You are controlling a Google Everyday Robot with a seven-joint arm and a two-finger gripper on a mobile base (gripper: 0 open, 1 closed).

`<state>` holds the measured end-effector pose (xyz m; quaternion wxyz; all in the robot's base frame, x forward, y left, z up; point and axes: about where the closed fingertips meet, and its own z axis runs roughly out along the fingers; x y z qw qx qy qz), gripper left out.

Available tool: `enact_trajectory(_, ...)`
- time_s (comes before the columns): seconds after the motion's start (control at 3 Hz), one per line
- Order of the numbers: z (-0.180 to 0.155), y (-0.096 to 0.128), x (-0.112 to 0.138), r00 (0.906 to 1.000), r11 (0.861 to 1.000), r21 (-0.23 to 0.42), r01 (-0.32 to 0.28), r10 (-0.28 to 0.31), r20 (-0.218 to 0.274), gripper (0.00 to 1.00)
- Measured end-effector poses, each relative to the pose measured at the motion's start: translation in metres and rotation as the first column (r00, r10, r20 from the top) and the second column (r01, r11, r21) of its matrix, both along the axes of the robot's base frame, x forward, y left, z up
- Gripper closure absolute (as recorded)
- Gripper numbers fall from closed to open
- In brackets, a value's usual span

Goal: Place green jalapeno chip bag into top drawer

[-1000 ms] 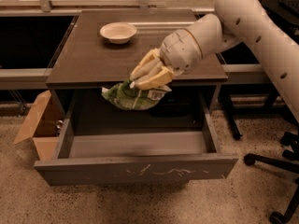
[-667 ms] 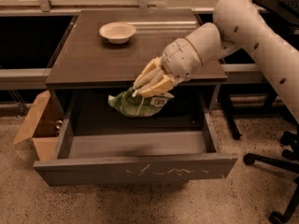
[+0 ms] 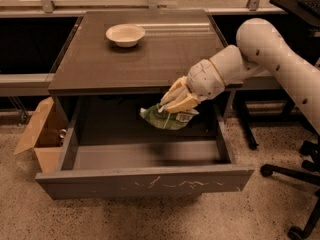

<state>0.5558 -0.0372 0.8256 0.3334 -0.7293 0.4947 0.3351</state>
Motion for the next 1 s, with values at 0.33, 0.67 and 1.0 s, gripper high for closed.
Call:
enact_trajectory(0.33, -0.036, -0.017, 0.017, 0.9977, 0.998, -0.015, 0.062, -0.063, -0.026, 0.40)
enact_trajectory(0.67, -0.069, -0.030, 0.027, 0.9917, 0.994, -0.024, 0.107, -0.108, -0.068, 0.16)
enact_trajectory(1.0, -0.089, -0.039, 0.033, 0.9858, 0.990, -0.028, 0.135, -0.137, -0.098, 0.00)
